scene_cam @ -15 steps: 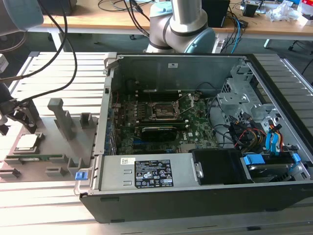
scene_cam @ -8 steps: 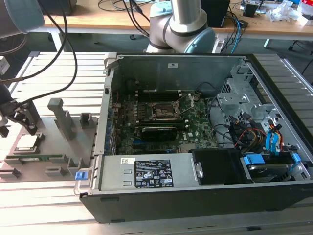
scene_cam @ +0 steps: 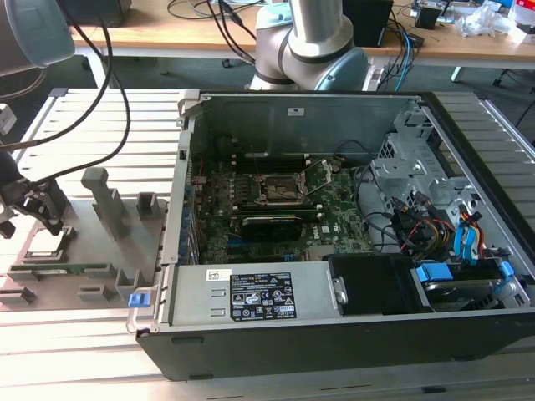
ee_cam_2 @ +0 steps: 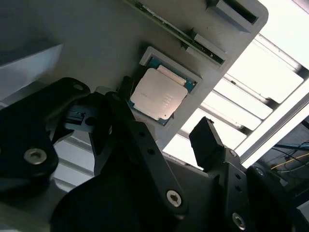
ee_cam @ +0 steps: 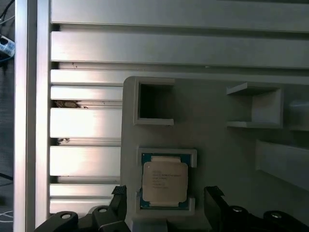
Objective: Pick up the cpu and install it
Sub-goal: 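Pick up the cpu and move it towards the insertion slot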
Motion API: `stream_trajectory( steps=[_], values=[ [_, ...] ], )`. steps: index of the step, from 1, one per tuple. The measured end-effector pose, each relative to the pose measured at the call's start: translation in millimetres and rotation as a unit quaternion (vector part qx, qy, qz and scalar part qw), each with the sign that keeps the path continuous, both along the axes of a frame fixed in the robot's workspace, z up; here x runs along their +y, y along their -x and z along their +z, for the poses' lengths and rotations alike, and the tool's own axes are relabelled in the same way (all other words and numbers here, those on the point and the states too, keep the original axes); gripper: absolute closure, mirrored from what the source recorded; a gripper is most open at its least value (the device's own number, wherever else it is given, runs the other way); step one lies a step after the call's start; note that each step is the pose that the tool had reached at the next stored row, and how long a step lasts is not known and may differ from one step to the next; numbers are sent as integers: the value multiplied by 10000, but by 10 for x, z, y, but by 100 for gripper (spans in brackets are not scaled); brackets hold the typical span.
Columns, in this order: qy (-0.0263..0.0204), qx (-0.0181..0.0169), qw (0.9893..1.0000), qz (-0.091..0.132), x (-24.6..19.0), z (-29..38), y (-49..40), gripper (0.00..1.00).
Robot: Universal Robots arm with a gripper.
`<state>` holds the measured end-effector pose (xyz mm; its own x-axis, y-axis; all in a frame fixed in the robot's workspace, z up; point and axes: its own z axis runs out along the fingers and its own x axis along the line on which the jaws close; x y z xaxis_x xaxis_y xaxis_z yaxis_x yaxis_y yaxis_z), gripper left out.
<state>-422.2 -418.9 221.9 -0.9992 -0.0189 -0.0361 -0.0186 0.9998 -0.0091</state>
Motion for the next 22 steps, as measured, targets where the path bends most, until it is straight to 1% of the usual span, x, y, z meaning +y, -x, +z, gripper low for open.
stream_trajectory(
  steps=[3,8,11,13,14,16,18,19,20,21,22],
  values=[
    [0,0,10000,0,0,-45,4,26],
    [0,0,10000,0,0,-91,11,26],
    [0,0,10000,0,0,-153,12,26],
    [0,0,10000,-1,2,-218,7,26],
    [0,0,10000,0,1,-253,-11,26],
    [0,2,10000,0,2,-287,-44,26],
    [1,17,10000,-1,3,-321,-61,26],
    [4,18,10000,0,6,-321,-64,26],
    [21,30,10000,0,8,-321,-70,26],
    [52,107,9999,0,11,-322,-82,26],
    [60,138,9999,0,12,-325,-86,26]
  ],
)
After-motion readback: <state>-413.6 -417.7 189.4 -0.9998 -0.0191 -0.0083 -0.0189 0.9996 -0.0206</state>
